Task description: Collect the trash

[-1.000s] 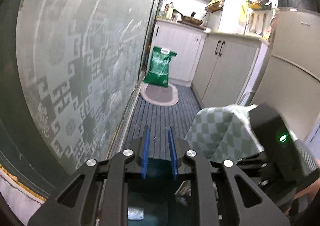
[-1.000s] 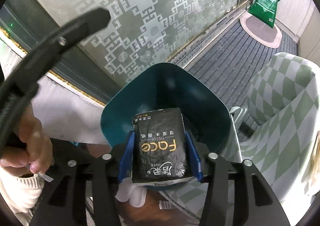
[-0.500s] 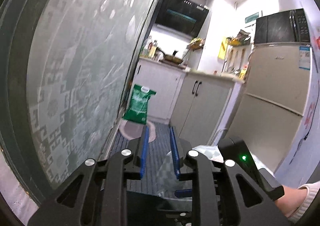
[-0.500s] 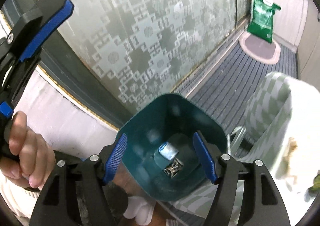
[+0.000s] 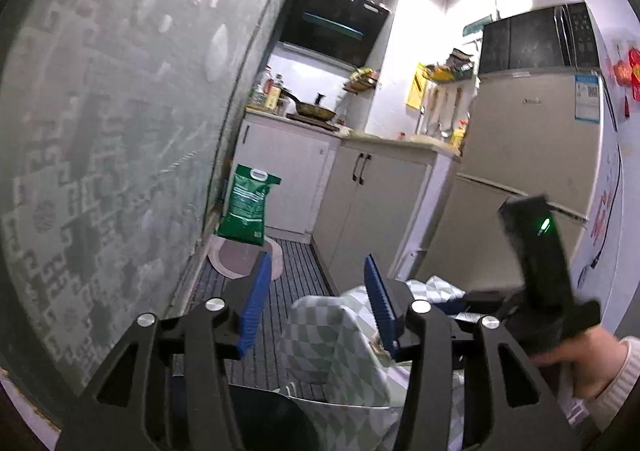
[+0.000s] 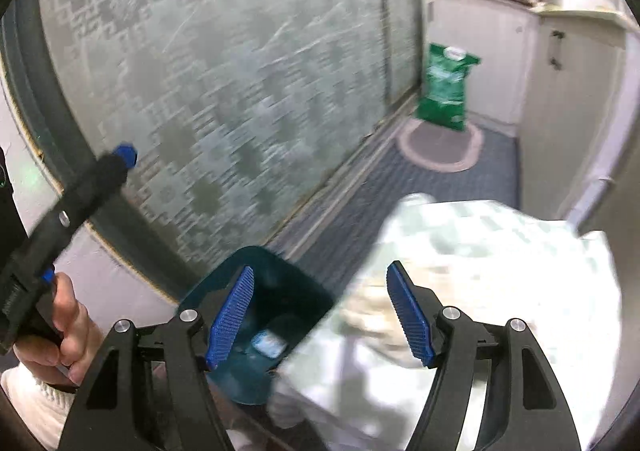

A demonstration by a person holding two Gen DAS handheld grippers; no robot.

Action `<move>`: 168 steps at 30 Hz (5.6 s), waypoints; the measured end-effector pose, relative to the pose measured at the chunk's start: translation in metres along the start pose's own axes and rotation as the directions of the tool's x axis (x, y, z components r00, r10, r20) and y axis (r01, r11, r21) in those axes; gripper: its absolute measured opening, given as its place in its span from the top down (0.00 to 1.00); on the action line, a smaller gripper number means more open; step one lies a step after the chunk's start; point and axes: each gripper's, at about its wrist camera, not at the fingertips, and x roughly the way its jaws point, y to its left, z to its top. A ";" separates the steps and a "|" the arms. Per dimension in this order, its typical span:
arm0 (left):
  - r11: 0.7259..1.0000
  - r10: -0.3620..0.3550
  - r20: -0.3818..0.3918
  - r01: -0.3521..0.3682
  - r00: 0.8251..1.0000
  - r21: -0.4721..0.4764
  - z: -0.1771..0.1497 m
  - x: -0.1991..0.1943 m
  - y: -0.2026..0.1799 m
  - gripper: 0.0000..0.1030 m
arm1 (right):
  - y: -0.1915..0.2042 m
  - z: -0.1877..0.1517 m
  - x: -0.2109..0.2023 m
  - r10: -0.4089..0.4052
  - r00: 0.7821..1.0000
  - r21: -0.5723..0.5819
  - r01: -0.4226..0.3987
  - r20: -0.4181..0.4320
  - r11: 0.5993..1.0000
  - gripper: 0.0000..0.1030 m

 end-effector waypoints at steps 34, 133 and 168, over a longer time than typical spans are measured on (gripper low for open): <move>0.981 0.060 -0.383 0.017 0.922 0.194 -0.068 0.142 -0.083 0.56 | -0.161 -0.065 -0.097 -0.221 0.974 0.172 0.211 0.043 0.962 0.32; 0.947 0.311 -0.503 -0.305 0.806 0.098 -0.069 0.057 0.078 0.80 | 0.056 0.014 0.044 0.115 0.983 -0.089 -0.129 -0.145 0.988 0.70; 0.939 0.280 -0.696 -0.338 0.662 0.055 -0.102 0.071 0.105 0.72 | 0.077 -0.018 0.110 0.101 0.910 -0.085 -0.147 -0.401 0.985 0.70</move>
